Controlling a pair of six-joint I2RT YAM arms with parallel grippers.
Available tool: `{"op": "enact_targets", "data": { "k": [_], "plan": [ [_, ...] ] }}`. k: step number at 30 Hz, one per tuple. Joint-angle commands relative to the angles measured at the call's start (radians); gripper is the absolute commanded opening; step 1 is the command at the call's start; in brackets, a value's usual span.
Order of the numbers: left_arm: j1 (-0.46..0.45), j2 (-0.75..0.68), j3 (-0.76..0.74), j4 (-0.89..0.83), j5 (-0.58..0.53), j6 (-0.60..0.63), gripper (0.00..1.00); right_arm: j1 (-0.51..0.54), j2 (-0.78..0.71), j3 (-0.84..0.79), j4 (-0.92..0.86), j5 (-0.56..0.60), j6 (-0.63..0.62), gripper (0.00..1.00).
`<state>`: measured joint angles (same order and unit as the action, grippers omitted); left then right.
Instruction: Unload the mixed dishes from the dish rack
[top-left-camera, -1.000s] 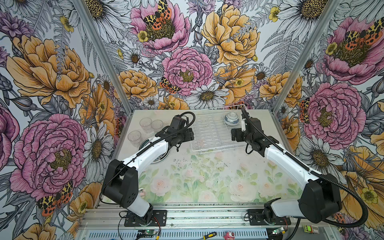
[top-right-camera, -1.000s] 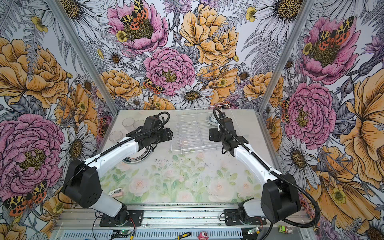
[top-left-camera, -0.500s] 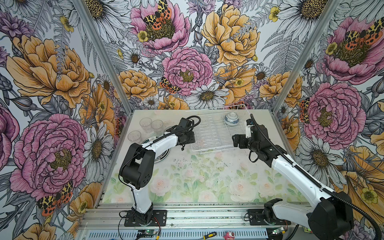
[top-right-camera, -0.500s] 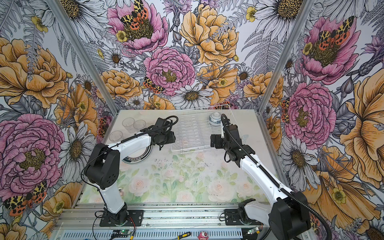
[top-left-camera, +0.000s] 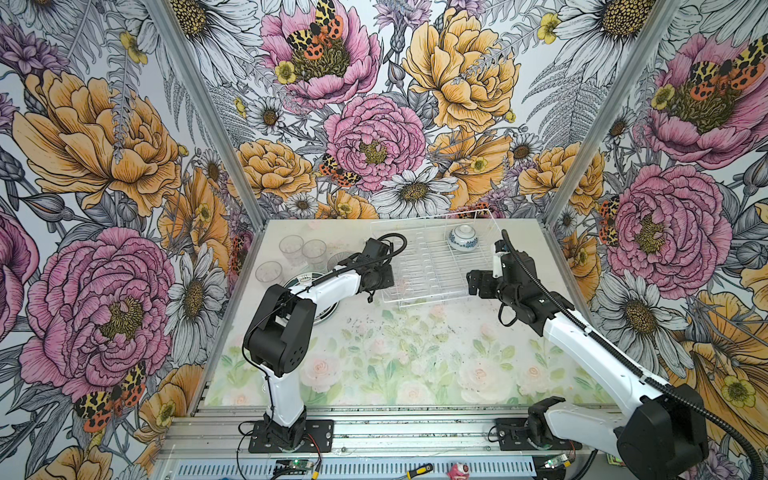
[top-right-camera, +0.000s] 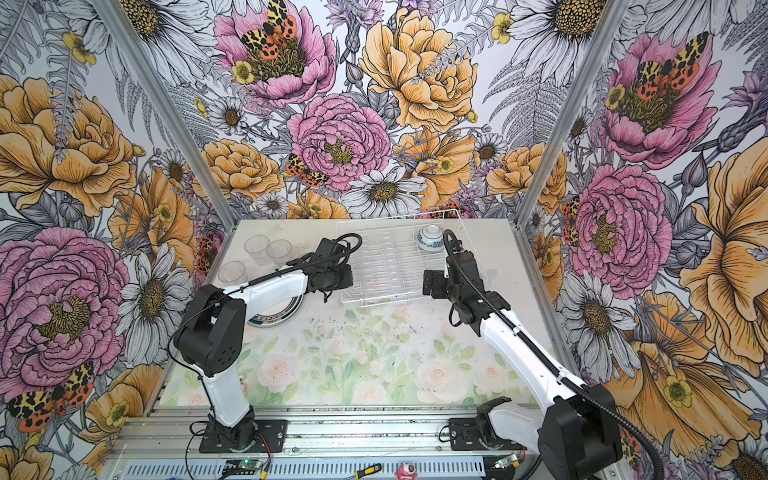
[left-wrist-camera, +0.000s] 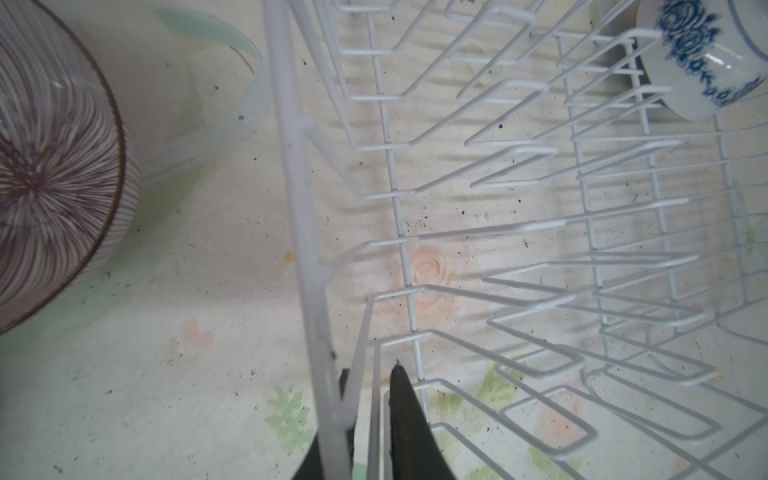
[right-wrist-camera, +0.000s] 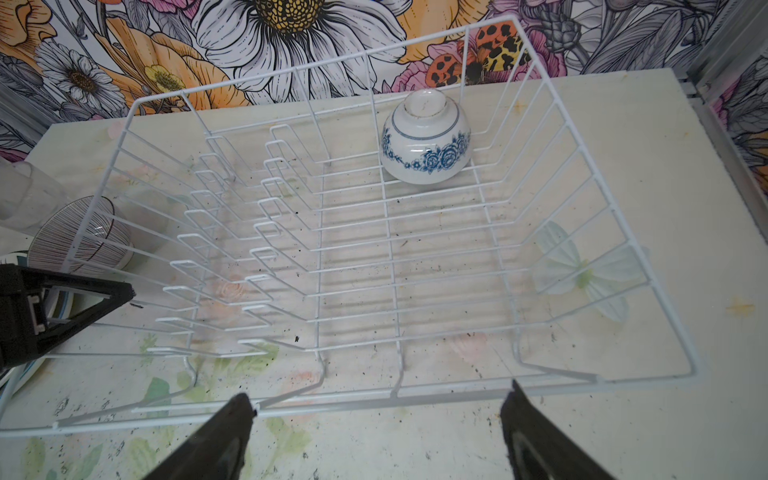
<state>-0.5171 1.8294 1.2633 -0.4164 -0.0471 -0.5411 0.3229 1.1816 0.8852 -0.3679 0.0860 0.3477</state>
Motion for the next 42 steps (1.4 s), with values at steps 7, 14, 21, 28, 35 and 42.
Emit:
{"op": "enact_targets", "data": {
  "k": [7,14,21,28,35,42],
  "plan": [
    [-0.113,-0.174,-0.219,-0.058,-0.081,0.022,0.0,-0.015,0.08,0.019,-0.014,0.013,0.049,0.94],
    [-0.231,-0.339,-0.362,-0.061,-0.121,-0.074,0.0,-0.03,0.11,0.002,-0.013,0.022,0.111,0.95],
    [-0.289,-0.526,-0.472,-0.091,-0.198,-0.167,0.19,-0.023,0.132,-0.027,-0.036,0.045,0.075,0.94],
    [-0.286,-0.633,-0.48,-0.121,-0.261,-0.154,0.55,0.081,0.183,0.048,-0.166,0.21,-0.011,0.94],
    [-0.251,-0.649,-0.471,-0.116,-0.27,-0.1,0.76,0.158,0.234,0.108,-0.285,0.386,-0.021,0.94],
    [-0.208,-0.658,-0.487,-0.023,-0.227,-0.052,0.99,0.202,0.299,0.129,-0.365,0.468,0.01,0.93]
  ]
}}
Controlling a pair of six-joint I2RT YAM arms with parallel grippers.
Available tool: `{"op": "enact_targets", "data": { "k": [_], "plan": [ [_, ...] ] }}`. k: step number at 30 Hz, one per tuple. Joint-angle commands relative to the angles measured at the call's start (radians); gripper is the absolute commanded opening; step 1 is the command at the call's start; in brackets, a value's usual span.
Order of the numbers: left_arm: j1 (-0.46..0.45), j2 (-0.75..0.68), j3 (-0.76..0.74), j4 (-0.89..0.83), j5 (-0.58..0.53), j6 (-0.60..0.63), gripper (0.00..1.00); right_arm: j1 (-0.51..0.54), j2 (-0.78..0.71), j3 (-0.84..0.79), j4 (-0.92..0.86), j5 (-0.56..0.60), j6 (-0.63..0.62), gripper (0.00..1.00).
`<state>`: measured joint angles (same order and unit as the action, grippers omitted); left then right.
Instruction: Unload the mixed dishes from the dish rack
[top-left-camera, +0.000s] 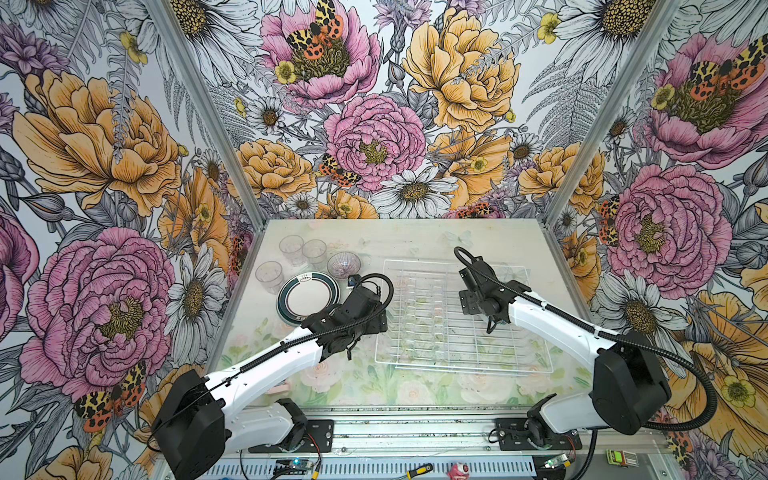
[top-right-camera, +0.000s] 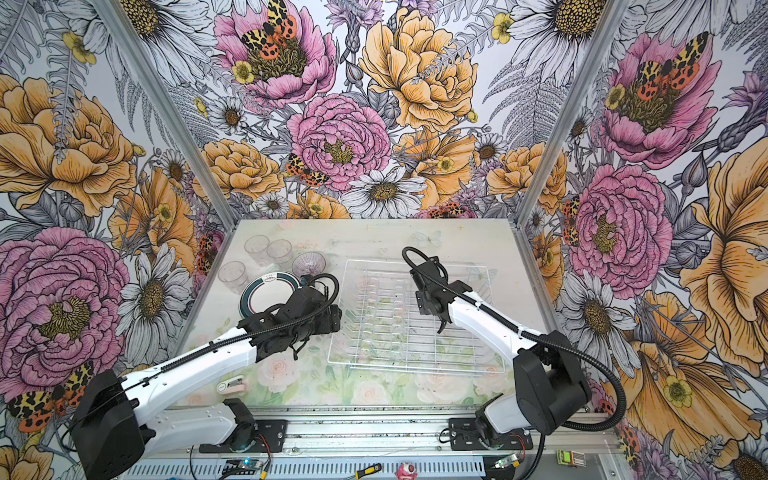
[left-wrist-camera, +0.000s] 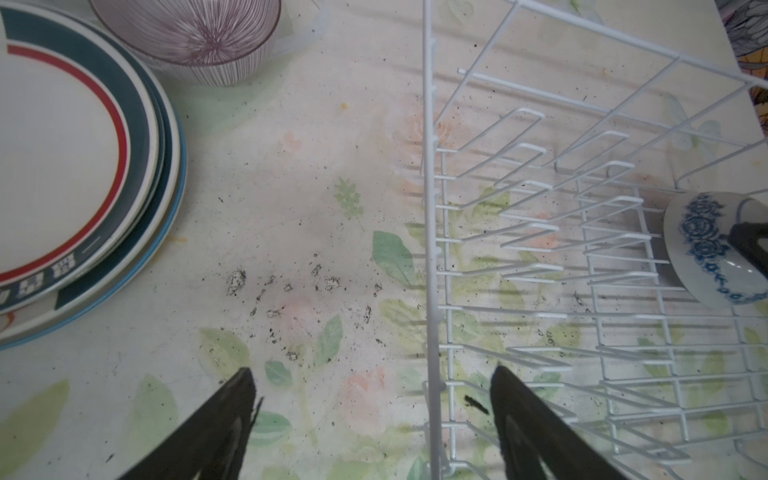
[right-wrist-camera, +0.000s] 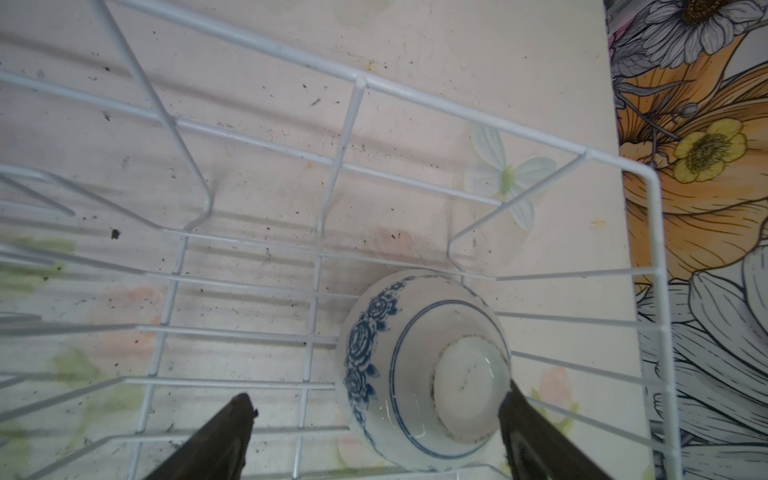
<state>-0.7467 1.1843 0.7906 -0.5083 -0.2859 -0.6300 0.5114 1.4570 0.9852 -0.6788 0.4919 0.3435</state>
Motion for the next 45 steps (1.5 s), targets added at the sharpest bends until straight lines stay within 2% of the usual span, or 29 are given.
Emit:
{"op": "enact_targets", "data": {
  "k": [1,6,13,15,22,30,35,39,45],
  "plan": [
    [0.032,-0.01,-0.013,0.079,0.02,0.045,0.99,0.021,0.032,0.03,-0.056,0.06,0.019,0.93],
    [0.078,0.015,0.002,0.112,0.046,0.077,0.99,0.045,0.114,0.053,-0.076,0.102,0.012,0.93],
    [0.121,0.064,0.017,0.158,0.07,0.102,0.99,0.087,0.309,0.127,-0.175,0.293,0.027,0.95],
    [0.127,0.079,0.022,0.171,0.102,0.105,0.99,0.091,0.33,0.14,-0.187,0.322,0.042,0.95],
    [0.128,0.116,0.038,0.199,0.108,0.118,0.99,0.096,0.333,0.135,-0.188,0.42,0.064,0.97],
    [0.128,0.087,0.037,0.201,0.1,0.121,0.99,0.084,0.308,0.086,-0.185,0.441,0.092,0.97],
    [0.128,0.064,0.029,0.215,0.09,0.125,0.99,0.078,0.319,0.086,-0.185,0.4,0.082,0.97],
    [0.13,0.092,0.04,0.226,0.089,0.131,0.99,0.064,0.368,0.107,-0.186,0.322,0.054,0.98],
    [0.139,0.115,0.041,0.232,0.095,0.147,0.99,0.057,0.386,0.098,-0.217,0.427,0.089,0.98]
  ]
}}
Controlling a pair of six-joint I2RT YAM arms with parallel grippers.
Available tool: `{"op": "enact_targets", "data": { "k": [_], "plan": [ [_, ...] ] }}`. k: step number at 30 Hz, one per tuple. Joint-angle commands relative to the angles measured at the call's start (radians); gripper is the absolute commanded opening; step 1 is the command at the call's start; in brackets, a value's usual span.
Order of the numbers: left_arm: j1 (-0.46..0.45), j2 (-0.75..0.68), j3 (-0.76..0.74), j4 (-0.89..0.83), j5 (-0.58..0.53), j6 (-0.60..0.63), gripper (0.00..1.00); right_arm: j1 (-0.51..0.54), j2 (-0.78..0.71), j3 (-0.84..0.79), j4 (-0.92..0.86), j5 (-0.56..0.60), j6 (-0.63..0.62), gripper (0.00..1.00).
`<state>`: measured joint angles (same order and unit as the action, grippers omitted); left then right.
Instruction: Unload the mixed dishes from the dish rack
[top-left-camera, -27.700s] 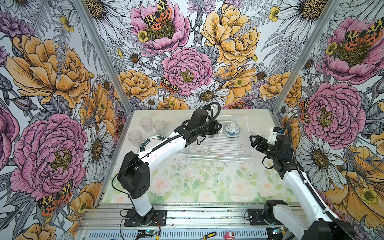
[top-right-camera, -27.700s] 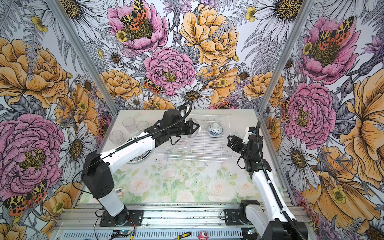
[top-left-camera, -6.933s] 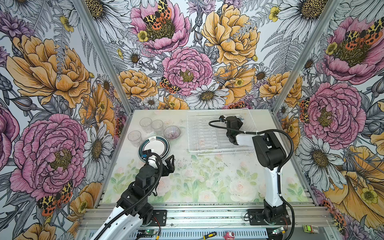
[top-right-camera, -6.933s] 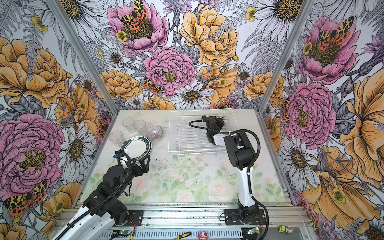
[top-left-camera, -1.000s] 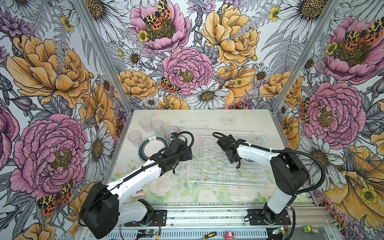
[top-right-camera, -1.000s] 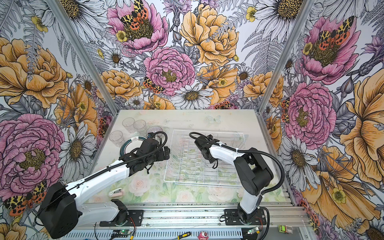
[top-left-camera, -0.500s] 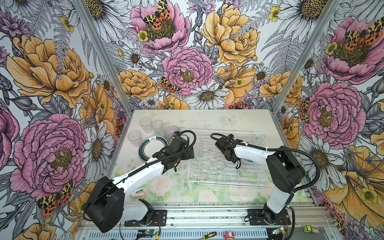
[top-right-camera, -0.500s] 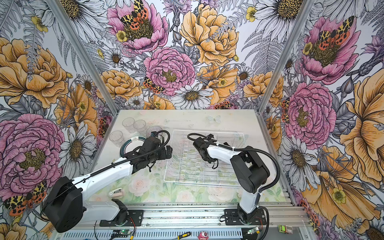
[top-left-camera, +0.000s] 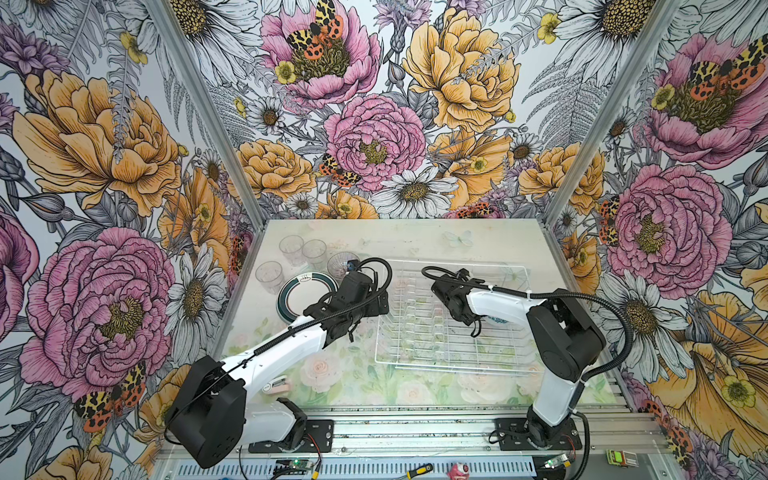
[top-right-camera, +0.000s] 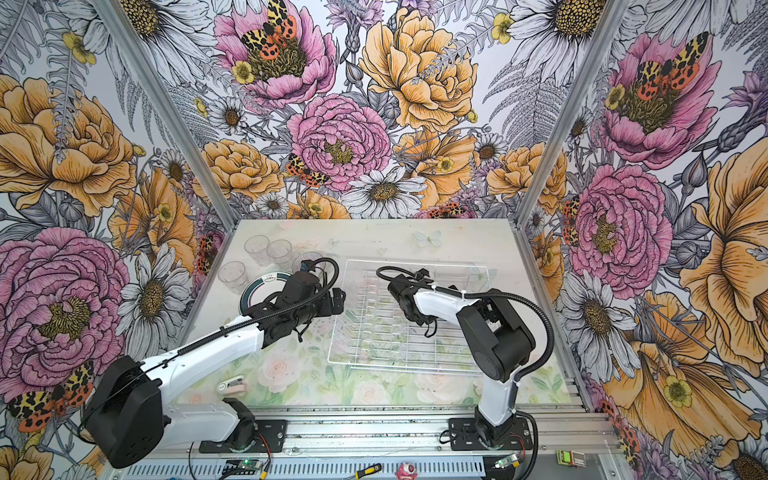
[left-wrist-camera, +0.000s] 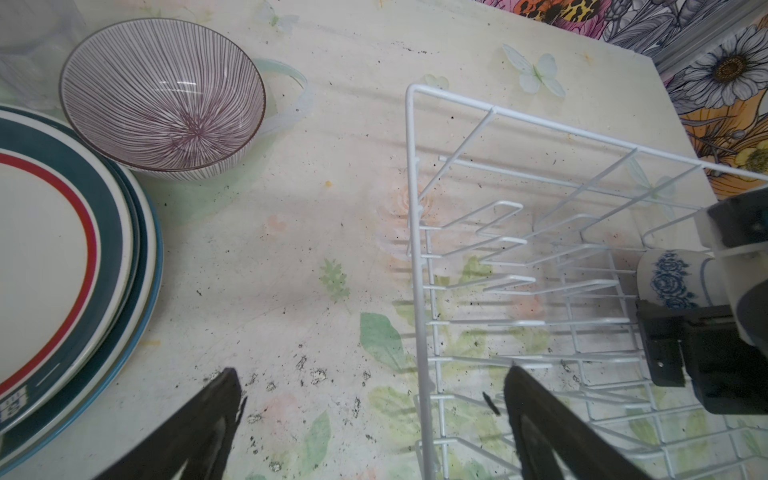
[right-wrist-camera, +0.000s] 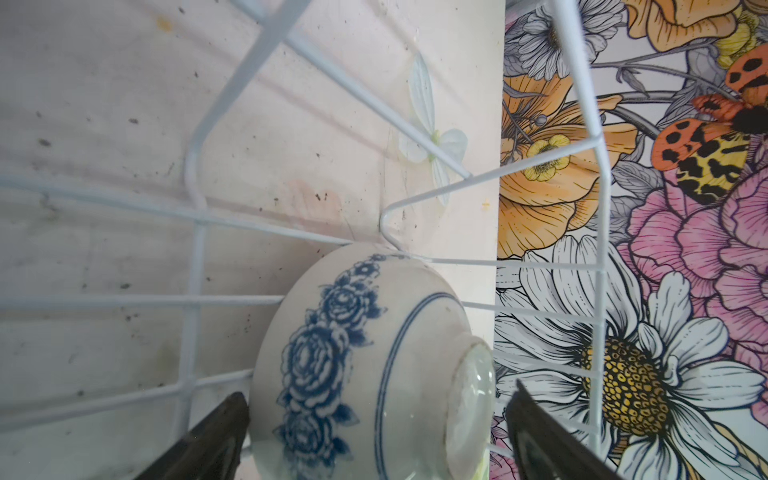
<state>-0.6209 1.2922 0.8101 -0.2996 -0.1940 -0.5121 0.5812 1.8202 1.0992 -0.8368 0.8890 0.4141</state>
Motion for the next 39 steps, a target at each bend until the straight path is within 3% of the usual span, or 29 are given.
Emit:
{"op": "enact_targets", "data": {
  "k": [1,11,25,29,36,39],
  "plan": [
    [0.014,0.003,0.021,0.024,0.001,0.029,0.98,-0.011,0.017,-0.019,-0.059,0.052,0.021,0.98],
    [0.022,-0.001,0.005,0.041,0.006,0.023,0.99,-0.013,-0.108,-0.066,-0.058,0.244,0.057,0.98],
    [0.023,0.013,0.01,0.043,0.024,0.023,0.99,-0.085,-0.228,-0.133,-0.053,0.233,0.072,0.97],
    [0.024,0.006,0.008,0.038,0.019,0.023,0.99,-0.096,-0.236,-0.134,-0.05,0.228,0.066,0.92],
    [0.024,-0.004,0.009,0.04,0.016,0.023,0.99,-0.102,-0.211,-0.128,-0.05,0.225,0.064,0.65],
    [0.024,-0.002,0.009,0.04,0.021,0.024,0.99,-0.102,-0.201,-0.122,-0.05,0.226,0.061,0.6]
  ]
}}
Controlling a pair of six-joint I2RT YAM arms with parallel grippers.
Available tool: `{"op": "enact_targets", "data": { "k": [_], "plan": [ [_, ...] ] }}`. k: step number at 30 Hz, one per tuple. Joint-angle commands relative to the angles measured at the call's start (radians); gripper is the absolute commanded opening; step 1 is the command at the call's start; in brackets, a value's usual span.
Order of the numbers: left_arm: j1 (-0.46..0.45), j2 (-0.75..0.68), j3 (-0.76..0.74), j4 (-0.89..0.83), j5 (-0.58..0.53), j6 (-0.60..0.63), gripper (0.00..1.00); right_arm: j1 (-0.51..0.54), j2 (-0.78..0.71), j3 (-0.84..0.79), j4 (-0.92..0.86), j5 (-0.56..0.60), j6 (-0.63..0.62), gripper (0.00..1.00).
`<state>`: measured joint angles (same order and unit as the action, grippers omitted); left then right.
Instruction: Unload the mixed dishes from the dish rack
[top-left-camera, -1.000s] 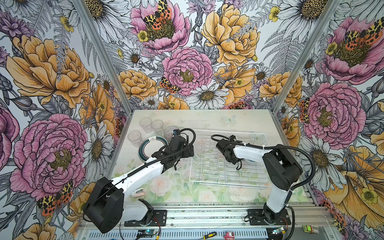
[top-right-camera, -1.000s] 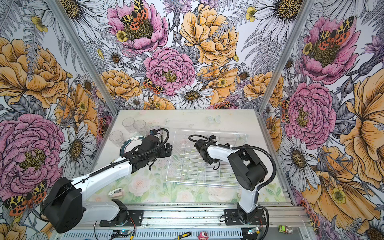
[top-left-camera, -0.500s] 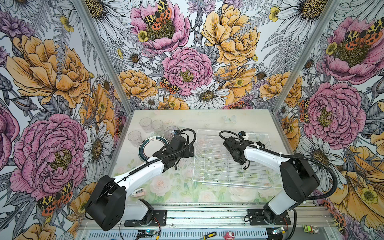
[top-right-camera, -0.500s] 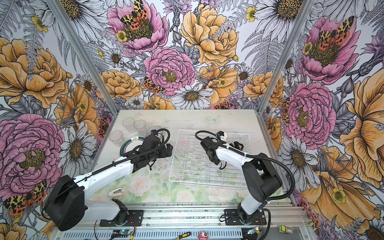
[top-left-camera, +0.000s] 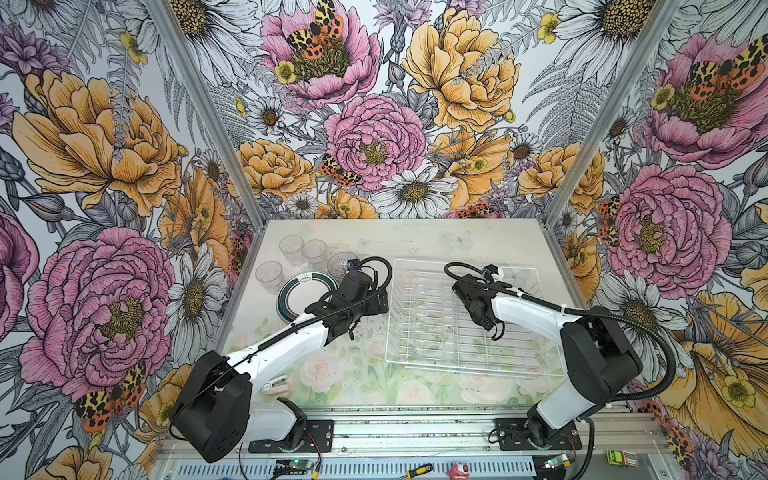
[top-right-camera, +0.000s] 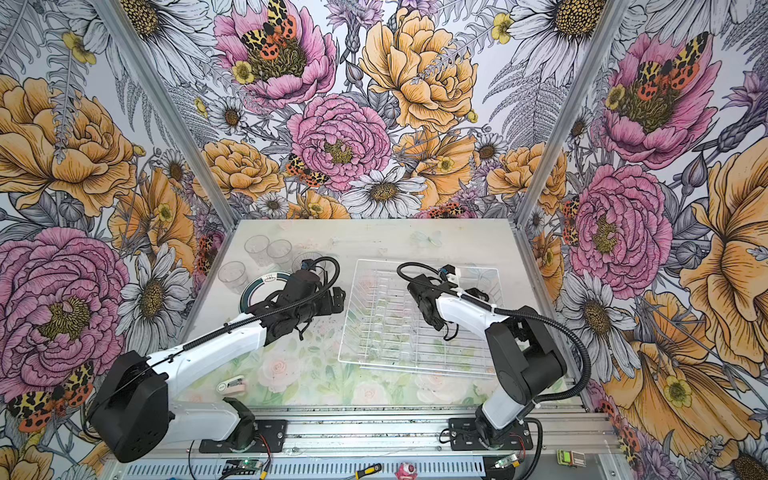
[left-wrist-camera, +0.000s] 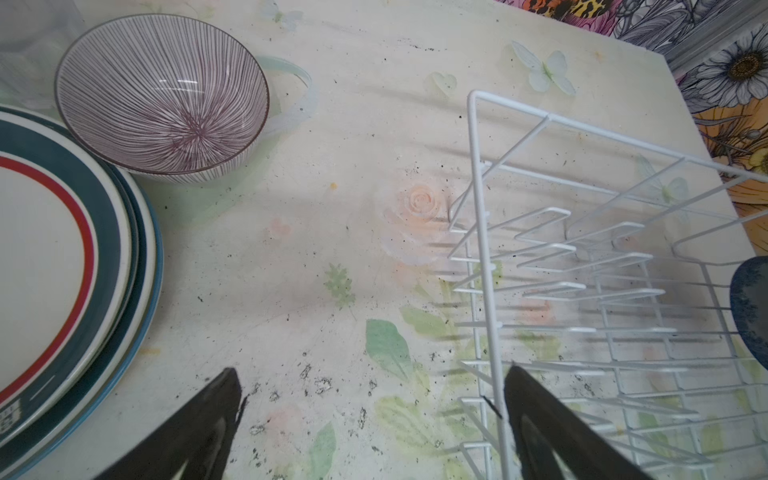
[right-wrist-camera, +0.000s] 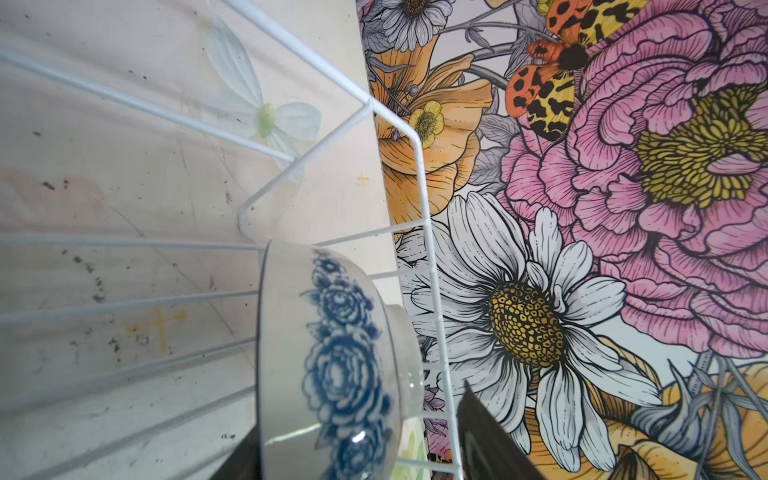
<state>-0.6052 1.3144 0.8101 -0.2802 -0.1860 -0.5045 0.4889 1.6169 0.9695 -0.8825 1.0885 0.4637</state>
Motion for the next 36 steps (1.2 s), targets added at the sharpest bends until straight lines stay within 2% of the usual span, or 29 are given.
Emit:
{"op": "enact_targets", "data": {
  "k": [1,6,8,11,16,19,22,28,33,36],
  "plan": [
    [0.009,-0.023,0.009,0.022,0.014,0.017,0.99,-0.01,0.003,0.009,-0.004,0.027,0.01,0.58],
    [0.008,-0.013,0.011,0.026,0.02,0.019,0.99,-0.01,0.012,0.015,-0.004,0.041,0.007,0.5],
    [0.008,-0.011,0.012,0.026,0.027,0.02,0.99,-0.009,0.02,0.018,-0.004,0.047,0.002,0.41],
    [0.008,-0.019,0.009,0.026,0.025,0.02,0.99,-0.01,0.025,0.018,-0.005,0.053,0.006,0.33],
    [0.009,-0.031,0.0,0.032,0.014,0.026,0.99,-0.01,0.032,0.027,-0.004,0.068,0.008,0.28],
    [0.008,-0.032,-0.003,0.033,0.015,0.026,0.99,-0.01,0.034,0.032,-0.004,0.08,0.009,0.18],
    [0.008,-0.03,-0.005,0.035,0.017,0.026,0.99,-0.011,0.044,0.04,-0.005,0.088,0.004,0.15],
    [0.008,-0.024,-0.011,0.036,0.017,0.029,0.99,-0.016,0.059,0.052,-0.004,0.088,0.003,0.0],
    [0.01,-0.026,-0.015,0.035,0.017,0.031,0.99,-0.022,0.04,0.068,-0.004,0.071,-0.008,0.0],
    [0.01,-0.031,-0.008,0.024,0.014,0.033,0.99,-0.02,-0.003,0.092,-0.004,0.016,-0.033,0.0]
  ]
}}
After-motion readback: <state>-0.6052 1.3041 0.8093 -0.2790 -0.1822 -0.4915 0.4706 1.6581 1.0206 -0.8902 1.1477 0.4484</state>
